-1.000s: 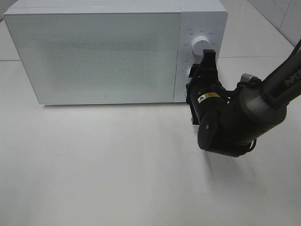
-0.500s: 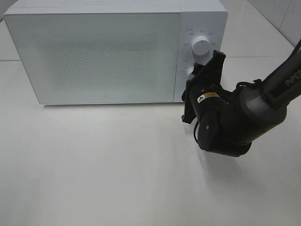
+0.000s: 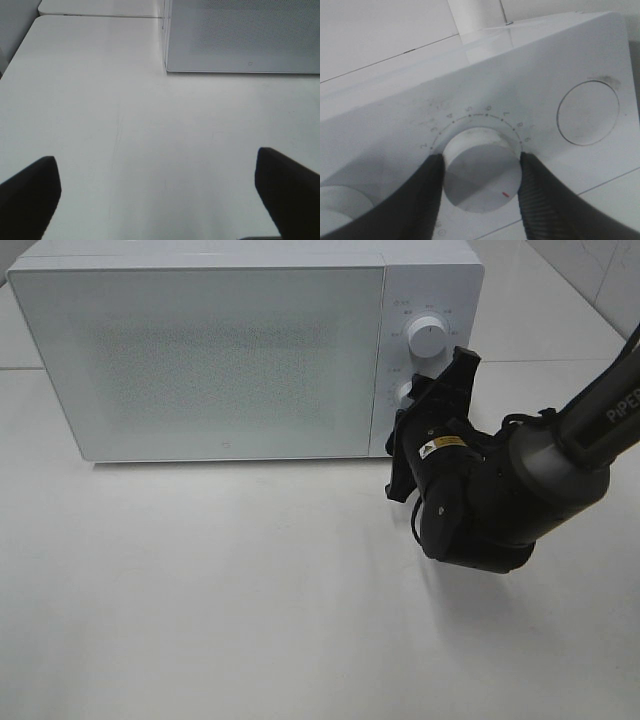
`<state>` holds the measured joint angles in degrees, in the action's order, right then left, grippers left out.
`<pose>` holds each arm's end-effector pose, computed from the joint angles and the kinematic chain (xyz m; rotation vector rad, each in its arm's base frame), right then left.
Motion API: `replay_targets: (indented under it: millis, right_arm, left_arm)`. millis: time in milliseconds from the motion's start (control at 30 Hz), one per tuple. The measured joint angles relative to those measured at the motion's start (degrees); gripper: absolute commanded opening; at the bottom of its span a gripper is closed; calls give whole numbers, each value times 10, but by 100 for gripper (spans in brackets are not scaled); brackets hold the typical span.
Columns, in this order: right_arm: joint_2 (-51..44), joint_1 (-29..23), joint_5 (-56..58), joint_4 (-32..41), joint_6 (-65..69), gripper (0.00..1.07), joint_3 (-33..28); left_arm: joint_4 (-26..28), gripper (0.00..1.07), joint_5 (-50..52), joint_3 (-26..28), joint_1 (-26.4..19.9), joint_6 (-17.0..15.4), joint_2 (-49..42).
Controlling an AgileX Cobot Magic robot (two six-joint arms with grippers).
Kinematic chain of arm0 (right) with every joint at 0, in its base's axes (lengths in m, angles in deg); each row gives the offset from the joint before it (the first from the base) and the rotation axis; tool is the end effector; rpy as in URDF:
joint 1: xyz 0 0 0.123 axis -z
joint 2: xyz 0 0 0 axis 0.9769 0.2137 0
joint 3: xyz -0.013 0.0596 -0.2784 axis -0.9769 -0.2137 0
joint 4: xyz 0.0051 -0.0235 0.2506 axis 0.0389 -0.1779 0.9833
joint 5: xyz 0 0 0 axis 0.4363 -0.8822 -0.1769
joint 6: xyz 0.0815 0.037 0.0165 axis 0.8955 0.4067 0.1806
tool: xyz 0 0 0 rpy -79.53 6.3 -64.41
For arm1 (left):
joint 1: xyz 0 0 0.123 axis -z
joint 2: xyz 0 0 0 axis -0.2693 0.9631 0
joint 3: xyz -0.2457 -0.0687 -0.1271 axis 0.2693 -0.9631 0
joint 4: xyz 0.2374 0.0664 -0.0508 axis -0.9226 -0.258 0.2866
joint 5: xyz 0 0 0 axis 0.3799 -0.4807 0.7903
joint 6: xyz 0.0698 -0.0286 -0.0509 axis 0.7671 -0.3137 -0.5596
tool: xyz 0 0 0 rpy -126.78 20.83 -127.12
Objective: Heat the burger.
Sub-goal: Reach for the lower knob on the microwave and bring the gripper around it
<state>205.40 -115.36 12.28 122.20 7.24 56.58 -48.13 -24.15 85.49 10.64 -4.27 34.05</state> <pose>0.3147 0.1657 0.1128 1.5475 1.0247 1.3222 -0.0079 -0.0112 0.2802 -0.0150 2.0432 -0.0619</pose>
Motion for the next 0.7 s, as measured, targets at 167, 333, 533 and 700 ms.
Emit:
replay_targets:
  millis: [167, 333, 533, 700]
  right_arm:
    - [0, 0, 0, 1, -2, 7, 0]
    - [0, 0, 0, 3, -3, 12, 0]
    - [0, -1, 0, 9, -11, 29, 0]
    - [0, -1, -1, 19, -14, 48, -2]
  left_arm:
    - [0, 98, 0, 0, 0, 0, 0]
    - [0, 98, 0, 0, 0, 0, 0]
    - [0, 98, 0, 0, 0, 0, 0]
    - [0, 98, 0, 0, 0, 0, 0]
